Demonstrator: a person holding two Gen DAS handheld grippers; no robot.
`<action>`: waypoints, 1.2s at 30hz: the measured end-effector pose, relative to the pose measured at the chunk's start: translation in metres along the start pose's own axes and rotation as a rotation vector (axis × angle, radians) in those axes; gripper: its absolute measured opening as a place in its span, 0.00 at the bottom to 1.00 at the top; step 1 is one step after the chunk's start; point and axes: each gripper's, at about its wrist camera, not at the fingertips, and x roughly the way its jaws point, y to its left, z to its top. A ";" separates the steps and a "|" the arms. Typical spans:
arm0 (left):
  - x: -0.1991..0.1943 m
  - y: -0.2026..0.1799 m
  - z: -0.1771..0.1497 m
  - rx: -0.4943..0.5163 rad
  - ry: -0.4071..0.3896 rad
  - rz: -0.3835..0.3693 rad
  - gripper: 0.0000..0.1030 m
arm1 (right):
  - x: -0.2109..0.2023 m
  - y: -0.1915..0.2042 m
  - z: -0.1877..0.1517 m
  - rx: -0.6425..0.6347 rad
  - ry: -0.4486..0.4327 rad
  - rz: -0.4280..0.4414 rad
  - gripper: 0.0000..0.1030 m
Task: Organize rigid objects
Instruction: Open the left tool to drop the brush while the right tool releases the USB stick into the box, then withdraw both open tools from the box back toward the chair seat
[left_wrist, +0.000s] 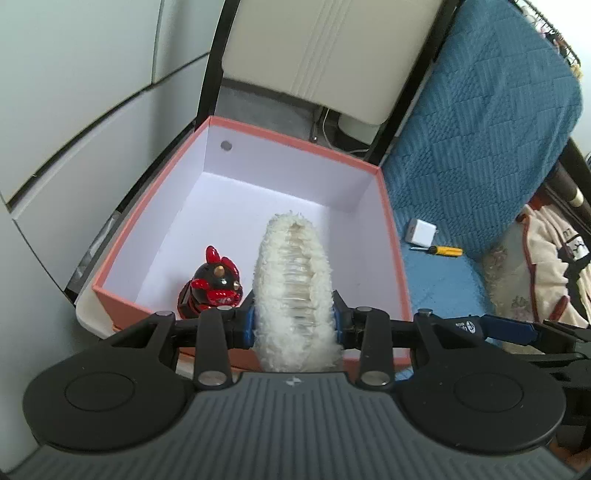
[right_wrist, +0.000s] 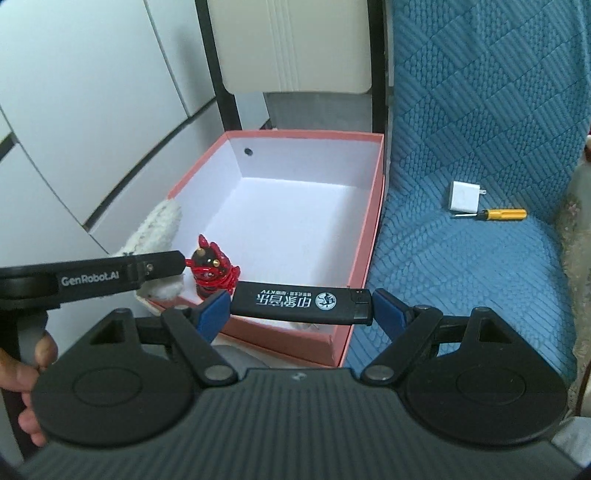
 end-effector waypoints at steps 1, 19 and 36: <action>0.008 0.003 0.003 0.002 0.010 -0.001 0.41 | 0.007 0.001 0.002 0.003 0.008 -0.003 0.83; 0.072 0.035 0.026 0.010 0.056 0.009 0.58 | 0.075 0.005 0.021 0.017 0.086 -0.018 0.83; 0.005 0.006 0.005 0.024 -0.024 -0.008 0.59 | 0.006 -0.007 0.004 0.036 -0.006 -0.005 0.86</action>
